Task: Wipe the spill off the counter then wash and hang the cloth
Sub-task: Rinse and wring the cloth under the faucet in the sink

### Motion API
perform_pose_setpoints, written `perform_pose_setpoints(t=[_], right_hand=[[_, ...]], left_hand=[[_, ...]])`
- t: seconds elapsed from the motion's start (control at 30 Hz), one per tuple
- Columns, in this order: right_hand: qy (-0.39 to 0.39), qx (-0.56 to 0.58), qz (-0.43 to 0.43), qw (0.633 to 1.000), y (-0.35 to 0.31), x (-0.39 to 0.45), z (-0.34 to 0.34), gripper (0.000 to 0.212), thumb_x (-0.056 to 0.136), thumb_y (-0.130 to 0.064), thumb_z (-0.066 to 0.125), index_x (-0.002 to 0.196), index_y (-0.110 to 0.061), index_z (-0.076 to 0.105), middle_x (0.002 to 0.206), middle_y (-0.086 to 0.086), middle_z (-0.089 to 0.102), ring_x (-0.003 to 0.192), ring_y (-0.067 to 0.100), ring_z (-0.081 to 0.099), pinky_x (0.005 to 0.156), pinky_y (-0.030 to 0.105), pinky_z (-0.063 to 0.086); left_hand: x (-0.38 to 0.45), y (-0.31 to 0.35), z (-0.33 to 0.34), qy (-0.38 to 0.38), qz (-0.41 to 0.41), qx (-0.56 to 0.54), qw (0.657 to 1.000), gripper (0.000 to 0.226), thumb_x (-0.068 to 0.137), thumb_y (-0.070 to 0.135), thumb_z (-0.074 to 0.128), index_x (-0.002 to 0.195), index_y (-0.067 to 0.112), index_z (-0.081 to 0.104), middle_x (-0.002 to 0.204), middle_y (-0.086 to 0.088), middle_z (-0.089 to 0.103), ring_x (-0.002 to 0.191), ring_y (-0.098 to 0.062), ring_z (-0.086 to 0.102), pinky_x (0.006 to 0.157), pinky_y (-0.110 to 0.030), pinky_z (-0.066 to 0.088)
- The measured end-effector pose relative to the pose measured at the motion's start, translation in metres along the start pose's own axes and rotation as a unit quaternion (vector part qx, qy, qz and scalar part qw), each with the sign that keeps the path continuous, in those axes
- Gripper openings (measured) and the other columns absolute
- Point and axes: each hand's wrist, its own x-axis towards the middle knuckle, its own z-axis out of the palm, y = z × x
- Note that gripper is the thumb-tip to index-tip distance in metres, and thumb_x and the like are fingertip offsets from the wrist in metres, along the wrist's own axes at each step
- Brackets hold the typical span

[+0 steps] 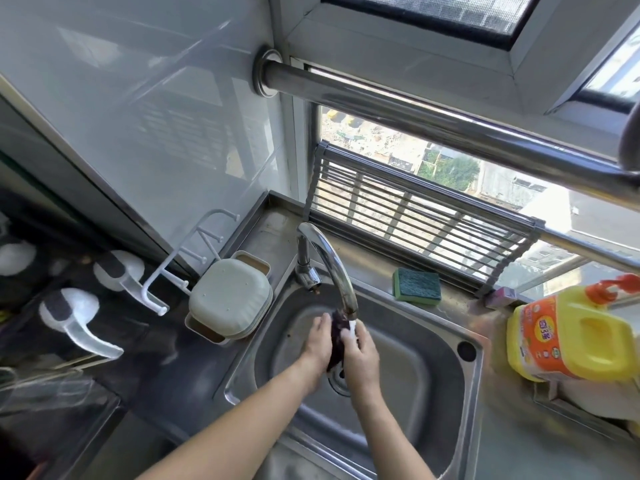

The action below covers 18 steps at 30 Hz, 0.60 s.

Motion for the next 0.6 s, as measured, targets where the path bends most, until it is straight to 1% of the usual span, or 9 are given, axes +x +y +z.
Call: perform_pose_setpoints(t=[0.07,0.1,0.17,0.27,0.3,0.37,0.47,0.53,0.6], right_hand=[[0.058,-0.048,-0.038,0.996,-0.005,-0.004,0.008,0.010,0.087,-0.047,0.057,0.081,-0.041,0.062,0.086,-0.006,0.069,0.084,0.011,0.065,0.075,0.029,0.049],[0.087,-0.060,-0.052,0.993,-0.009,-0.003,0.008,0.015,0.086,-0.048,0.059,0.074,-0.039,0.056,0.078,-0.005,0.065,0.076,0.013,0.062,0.068,0.029,0.045],[0.116,-0.074,-0.057,0.989,-0.014,-0.001,0.004,0.027,0.087,-0.038,0.068,0.068,-0.033,0.049,0.067,-0.005,0.062,0.067,0.014,0.059,0.061,0.029,0.039],[0.129,-0.091,-0.023,0.987,-0.018,0.003,0.000,0.036,0.089,-0.028,0.068,0.061,-0.026,0.046,0.058,-0.005,0.058,0.059,0.013,0.057,0.058,0.029,0.035],[0.136,-0.097,-0.014,0.986,-0.019,0.004,0.000,0.037,0.090,-0.029,0.066,0.060,-0.025,0.046,0.057,-0.004,0.058,0.059,0.013,0.056,0.057,0.029,0.034],[0.143,-0.108,0.002,0.984,-0.018,0.005,-0.001,0.035,0.094,-0.032,0.061,0.063,-0.022,0.050,0.063,-0.001,0.063,0.065,0.022,0.061,0.060,0.029,0.036],[0.122,-0.124,0.016,0.985,-0.016,0.006,-0.001,0.033,0.101,-0.036,0.051,0.074,-0.019,0.059,0.080,0.011,0.073,0.082,0.036,0.066,0.068,0.035,0.042],[0.107,-0.145,0.010,0.984,-0.018,0.007,-0.003,0.035,0.103,-0.036,0.046,0.080,-0.016,0.064,0.087,0.015,0.074,0.087,0.038,0.067,0.071,0.037,0.045],[0.086,-0.154,0.023,0.984,-0.021,0.010,-0.006,0.036,0.102,-0.033,0.045,0.079,-0.013,0.065,0.092,0.015,0.074,0.091,0.039,0.066,0.070,0.035,0.041]], left_hand=[[-0.006,0.000,0.011,-0.015,-0.016,-0.022,1.000,0.052,0.106,0.052,0.032,0.098,0.018,0.071,0.093,-0.003,0.075,0.090,-0.022,0.071,0.082,-0.035,0.057],[-0.005,-0.002,0.013,-0.018,-0.016,-0.021,1.000,0.055,0.105,0.055,0.035,0.093,0.019,0.075,0.090,-0.002,0.077,0.091,-0.023,0.073,0.085,-0.037,0.058],[-0.005,-0.001,0.013,-0.014,-0.022,-0.027,0.999,0.052,0.100,0.056,0.045,0.089,0.018,0.078,0.087,-0.003,0.079,0.086,-0.023,0.075,0.080,-0.037,0.060],[-0.003,0.004,0.015,-0.026,-0.039,-0.046,0.998,0.038,0.095,0.044,0.060,0.086,0.013,0.079,0.081,-0.001,0.078,0.071,-0.018,0.073,0.065,-0.031,0.057],[-0.004,0.005,0.017,-0.027,-0.045,-0.048,0.997,0.032,0.092,0.038,0.063,0.085,0.011,0.078,0.079,-0.001,0.077,0.067,-0.017,0.071,0.062,-0.031,0.055],[-0.006,0.006,0.019,-0.025,-0.048,-0.057,0.997,0.024,0.088,0.031,0.067,0.085,0.009,0.077,0.075,-0.004,0.074,0.064,-0.019,0.068,0.061,-0.032,0.051],[-0.006,0.006,0.017,-0.020,-0.030,-0.037,0.999,0.024,0.088,0.030,0.063,0.078,0.010,0.073,0.069,-0.002,0.071,0.056,-0.017,0.064,0.052,-0.025,0.047],[-0.007,0.008,0.015,-0.011,-0.015,-0.005,1.000,0.029,0.092,0.026,0.057,0.067,0.014,0.065,0.059,0.000,0.065,0.047,-0.016,0.057,0.045,-0.021,0.039],[-0.007,0.009,0.013,-0.001,0.010,0.031,0.999,0.034,0.095,0.020,0.051,0.063,0.014,0.061,0.054,0.002,0.062,0.045,-0.016,0.054,0.042,-0.019,0.036]])
